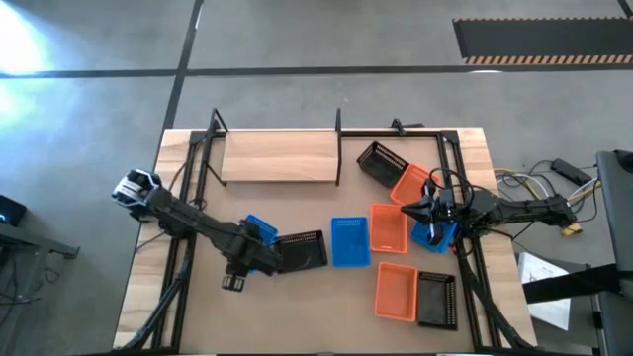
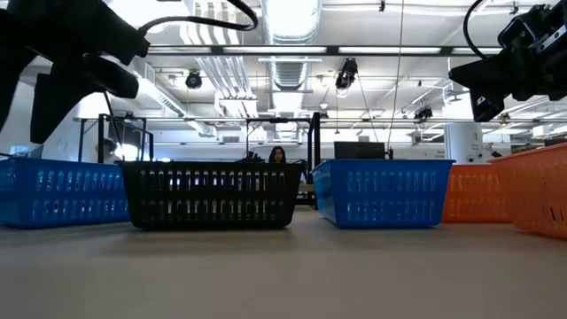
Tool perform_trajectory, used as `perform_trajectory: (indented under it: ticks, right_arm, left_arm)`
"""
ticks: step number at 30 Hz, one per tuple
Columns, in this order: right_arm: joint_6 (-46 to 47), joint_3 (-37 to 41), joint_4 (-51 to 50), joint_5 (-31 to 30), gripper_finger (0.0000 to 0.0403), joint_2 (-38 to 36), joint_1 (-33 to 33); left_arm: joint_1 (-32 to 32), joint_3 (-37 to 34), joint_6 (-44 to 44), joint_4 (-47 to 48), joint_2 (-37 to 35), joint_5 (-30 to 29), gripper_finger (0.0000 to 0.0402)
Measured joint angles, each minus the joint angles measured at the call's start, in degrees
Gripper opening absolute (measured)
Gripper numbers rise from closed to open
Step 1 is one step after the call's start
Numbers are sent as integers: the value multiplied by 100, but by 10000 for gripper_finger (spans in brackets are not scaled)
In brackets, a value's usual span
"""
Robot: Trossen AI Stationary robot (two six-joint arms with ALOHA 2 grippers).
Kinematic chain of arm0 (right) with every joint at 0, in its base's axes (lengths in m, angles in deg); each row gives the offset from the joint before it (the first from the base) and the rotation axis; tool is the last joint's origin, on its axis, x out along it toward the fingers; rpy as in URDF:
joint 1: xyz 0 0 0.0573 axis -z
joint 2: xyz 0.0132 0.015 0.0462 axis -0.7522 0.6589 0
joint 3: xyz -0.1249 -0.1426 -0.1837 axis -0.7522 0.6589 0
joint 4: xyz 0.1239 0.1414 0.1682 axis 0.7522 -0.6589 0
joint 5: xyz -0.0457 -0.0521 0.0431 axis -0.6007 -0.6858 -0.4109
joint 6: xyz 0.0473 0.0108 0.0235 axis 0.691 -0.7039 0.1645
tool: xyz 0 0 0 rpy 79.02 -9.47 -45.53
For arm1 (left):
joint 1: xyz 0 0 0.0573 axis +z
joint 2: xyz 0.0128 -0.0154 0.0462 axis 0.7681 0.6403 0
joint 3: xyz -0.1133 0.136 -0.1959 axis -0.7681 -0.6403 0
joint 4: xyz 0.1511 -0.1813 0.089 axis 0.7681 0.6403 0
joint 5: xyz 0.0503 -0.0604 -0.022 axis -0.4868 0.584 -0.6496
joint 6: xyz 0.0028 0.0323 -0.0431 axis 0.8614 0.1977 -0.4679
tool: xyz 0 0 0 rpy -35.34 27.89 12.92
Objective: Stack baskets on shelf by color
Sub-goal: Put the left blue basket on the shelf
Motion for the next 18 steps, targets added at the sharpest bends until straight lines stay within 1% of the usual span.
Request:
perform_trajectory:
  ticks: [3,6,13,16,18]
  right_arm:
    - [0,-2,0,0,9,0,2]
    - [-1,-1,0,1,9,0,1]
    - [-2,-2,0,0,9,2,0]
    - [-1,-2,0,1,9,2,1]
    - [-1,0,0,1,9,2,2]
  left_arm:
    - [-76,-90,9,1,89,15,163]
    - [-169,-144,7,-126,127,13,162]
    - [-317,-261,-9,-247,210,-476,120]
    - [-317,-515,-19,-603,202,-500,109]
    - [-317,-663,-30,-643,202,-505,107]
